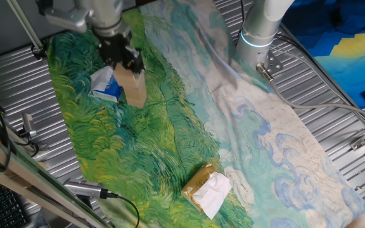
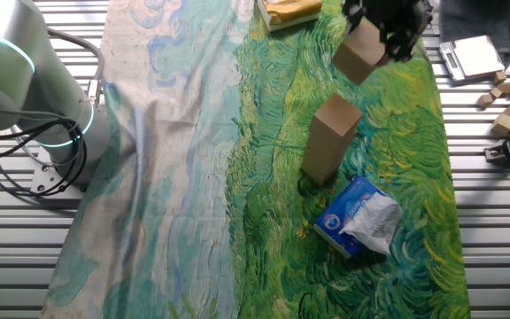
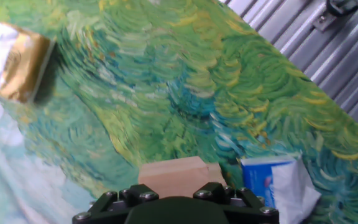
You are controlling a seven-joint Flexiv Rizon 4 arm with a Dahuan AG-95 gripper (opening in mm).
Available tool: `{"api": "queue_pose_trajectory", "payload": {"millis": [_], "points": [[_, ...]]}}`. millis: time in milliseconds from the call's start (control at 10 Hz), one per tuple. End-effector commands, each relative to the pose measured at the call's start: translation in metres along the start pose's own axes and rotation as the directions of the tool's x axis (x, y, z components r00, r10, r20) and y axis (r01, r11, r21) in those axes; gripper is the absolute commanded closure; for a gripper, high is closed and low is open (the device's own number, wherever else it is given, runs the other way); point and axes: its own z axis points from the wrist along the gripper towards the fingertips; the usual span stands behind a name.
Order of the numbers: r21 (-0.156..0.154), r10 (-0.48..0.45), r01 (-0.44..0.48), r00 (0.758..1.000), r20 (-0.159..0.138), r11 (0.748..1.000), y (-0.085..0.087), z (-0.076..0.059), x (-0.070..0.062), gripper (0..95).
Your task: Stack the blocks in a vertical line of five
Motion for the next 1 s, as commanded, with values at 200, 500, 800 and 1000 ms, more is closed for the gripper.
{"api": "queue_pose_trajectory", "payload": {"millis": [200,500,800,1000], "points": [[0.005,-0.035,0.035,0.999,0.006,0.999,-0.013,0.004,0.016,95.0],[0.015,-0.051,0.05,0.999,0.012,0.999,-0.023,0.009,0.03,95.0],[0.016,0.005,-0.005,1.0,0.003,1.0,-0.029,0.011,0.043,95.0],[0.019,0.055,-0.055,0.998,-0.012,0.998,-0.03,0.016,0.047,95.0]]}}
